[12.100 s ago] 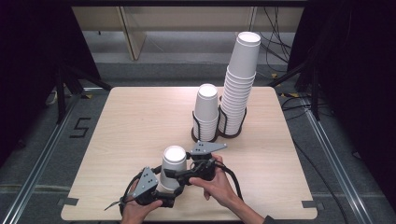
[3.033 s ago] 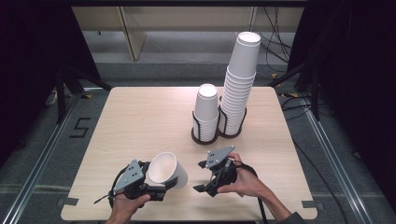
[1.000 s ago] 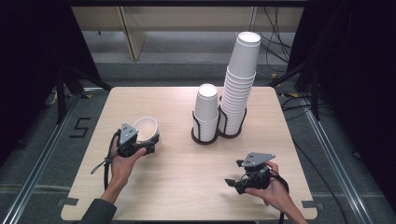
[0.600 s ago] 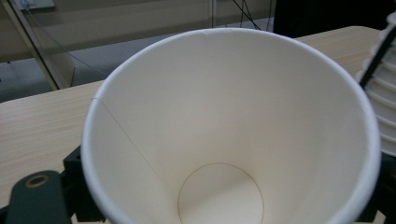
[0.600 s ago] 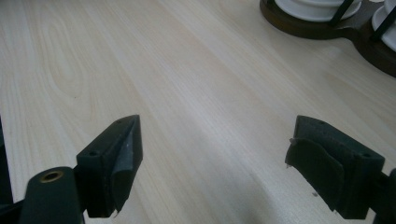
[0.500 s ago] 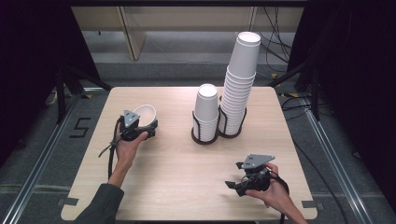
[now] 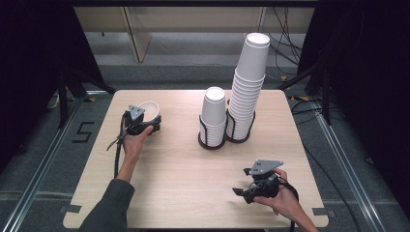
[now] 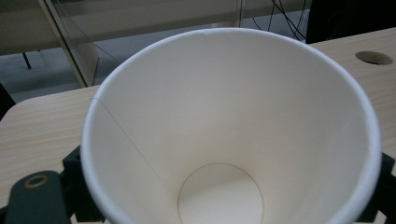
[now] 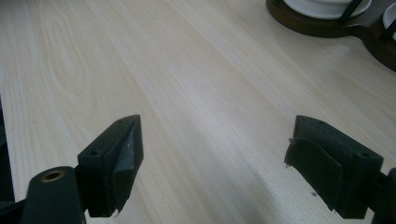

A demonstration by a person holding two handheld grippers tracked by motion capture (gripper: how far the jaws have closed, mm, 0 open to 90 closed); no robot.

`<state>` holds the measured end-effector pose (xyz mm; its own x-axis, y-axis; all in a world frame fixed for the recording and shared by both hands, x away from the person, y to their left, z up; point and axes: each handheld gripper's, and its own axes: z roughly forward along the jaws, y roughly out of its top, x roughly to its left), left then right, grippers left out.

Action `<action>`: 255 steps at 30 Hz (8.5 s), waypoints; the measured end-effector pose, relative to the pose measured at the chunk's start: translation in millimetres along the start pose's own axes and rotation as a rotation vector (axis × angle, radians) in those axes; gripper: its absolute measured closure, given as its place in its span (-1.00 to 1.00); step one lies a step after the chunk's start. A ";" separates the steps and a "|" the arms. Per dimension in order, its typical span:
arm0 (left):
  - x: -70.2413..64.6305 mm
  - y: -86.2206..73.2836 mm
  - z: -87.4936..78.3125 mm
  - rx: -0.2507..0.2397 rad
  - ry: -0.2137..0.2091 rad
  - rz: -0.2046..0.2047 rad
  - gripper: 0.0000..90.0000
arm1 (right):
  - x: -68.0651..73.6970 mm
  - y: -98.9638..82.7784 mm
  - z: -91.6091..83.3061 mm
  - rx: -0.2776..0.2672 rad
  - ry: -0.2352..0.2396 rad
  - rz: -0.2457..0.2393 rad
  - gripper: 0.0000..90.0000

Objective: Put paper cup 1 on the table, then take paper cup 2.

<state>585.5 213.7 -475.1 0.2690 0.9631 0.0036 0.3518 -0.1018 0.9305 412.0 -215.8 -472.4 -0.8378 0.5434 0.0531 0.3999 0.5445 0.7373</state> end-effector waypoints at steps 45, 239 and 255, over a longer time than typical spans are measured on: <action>-4.1 -31.2 4.6 0.102 -0.019 0.071 -0.68 | 4.7 -0.6 0.7 0.012 0.019 -0.045 -0.59; -116.4 -95.9 -195.7 0.066 -0.450 0.138 -0.68 | -110.7 244.4 -206.9 -0.594 -0.452 0.192 -0.59; -114.3 -95.5 -193.3 0.069 -0.440 0.124 -0.68 | -87.1 160.5 -182.2 -0.501 -0.414 0.190 -0.59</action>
<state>347.9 161.5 -493.6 0.6624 0.7470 -0.0565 0.3480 -0.2401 0.9062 481.5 -292.2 -236.0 -0.5186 0.8547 0.0235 0.2220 0.1080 0.9691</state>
